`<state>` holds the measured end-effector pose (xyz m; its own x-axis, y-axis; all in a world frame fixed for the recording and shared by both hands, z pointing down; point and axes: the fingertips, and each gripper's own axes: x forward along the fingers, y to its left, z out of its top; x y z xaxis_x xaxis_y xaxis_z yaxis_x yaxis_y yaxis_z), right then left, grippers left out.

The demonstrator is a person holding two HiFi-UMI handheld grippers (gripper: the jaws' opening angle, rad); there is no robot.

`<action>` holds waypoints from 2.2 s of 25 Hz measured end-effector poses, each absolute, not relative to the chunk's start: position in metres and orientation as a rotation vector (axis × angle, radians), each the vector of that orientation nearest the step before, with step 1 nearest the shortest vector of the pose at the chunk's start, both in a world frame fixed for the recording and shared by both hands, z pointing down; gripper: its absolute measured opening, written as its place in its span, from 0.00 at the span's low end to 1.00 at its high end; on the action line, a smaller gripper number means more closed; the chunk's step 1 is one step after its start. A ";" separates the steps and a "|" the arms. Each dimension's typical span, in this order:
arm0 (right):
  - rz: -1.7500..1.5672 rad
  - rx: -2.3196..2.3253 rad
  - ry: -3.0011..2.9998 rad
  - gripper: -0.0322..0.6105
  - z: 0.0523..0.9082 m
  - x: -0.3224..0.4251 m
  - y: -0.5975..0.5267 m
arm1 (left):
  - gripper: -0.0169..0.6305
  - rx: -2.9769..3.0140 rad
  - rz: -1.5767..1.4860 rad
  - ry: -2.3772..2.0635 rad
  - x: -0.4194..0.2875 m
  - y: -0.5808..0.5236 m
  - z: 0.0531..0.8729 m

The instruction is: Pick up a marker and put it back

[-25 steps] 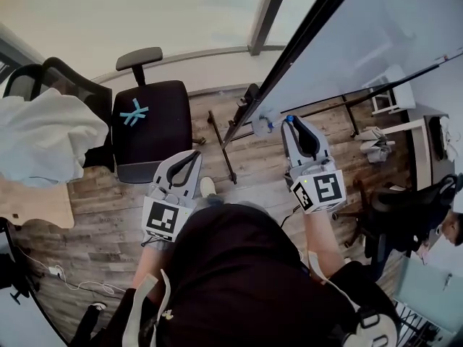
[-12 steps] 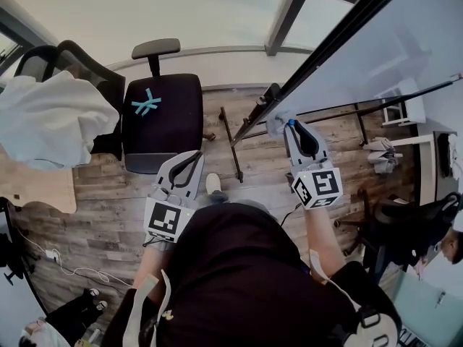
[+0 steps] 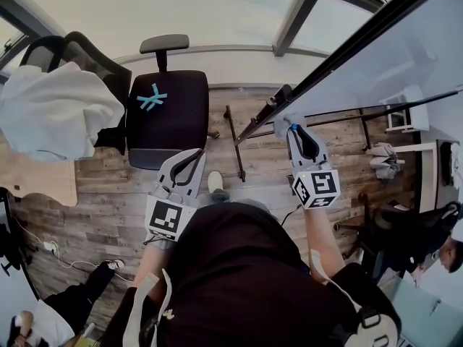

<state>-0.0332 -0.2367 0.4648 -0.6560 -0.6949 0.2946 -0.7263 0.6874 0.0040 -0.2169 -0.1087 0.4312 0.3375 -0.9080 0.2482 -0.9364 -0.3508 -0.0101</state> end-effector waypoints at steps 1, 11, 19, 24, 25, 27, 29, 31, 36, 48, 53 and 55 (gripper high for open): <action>0.164 1.131 -2.621 0.17 0.467 -0.034 -0.236 | 0.04 2.455 0.316 -1.706 -0.217 -0.108 0.431; 0.141 1.128 -2.590 0.18 0.473 -0.032 -0.233 | 0.04 2.460 0.314 -1.702 -0.217 -0.104 0.433; 0.123 1.157 -2.604 0.21 0.458 -0.029 -0.231 | 0.04 2.489 0.289 -1.687 -0.214 -0.106 0.428; 0.105 1.184 -2.626 0.21 0.439 -0.026 -0.225 | 0.04 2.521 0.289 -1.640 -0.206 -0.110 0.423; 0.100 1.195 -2.631 0.21 0.435 -0.024 -0.224 | 0.04 2.529 0.291 -1.625 -0.203 -0.111 0.423; 0.091 1.220 -2.641 0.21 0.425 -0.020 -0.221 | 0.04 2.555 0.294 -1.599 -0.198 -0.115 0.421; 0.082 1.242 -2.651 0.21 0.415 -0.016 -0.220 | 0.04 2.580 0.291 -1.580 -0.193 -0.118 0.419; 0.078 1.266 -2.657 0.21 0.405 -0.011 -0.218 | 0.04 2.587 0.292 -1.552 -0.188 -0.123 0.417; 0.064 1.347 -2.634 0.21 0.387 0.012 -0.207 | 0.04 2.664 0.283 -1.434 -0.163 -0.137 0.408; 0.060 1.660 -2.497 0.21 0.359 0.096 -0.166 | 0.04 2.852 0.271 -1.125 -0.083 -0.154 0.395; 0.075 1.779 -2.421 0.21 0.357 0.135 -0.139 | 0.04 2.937 0.295 -1.018 -0.050 -0.155 0.390; 0.086 1.830 -2.386 0.20 0.358 0.149 -0.126 | 0.04 2.960 0.293 -0.964 -0.037 -0.154 0.390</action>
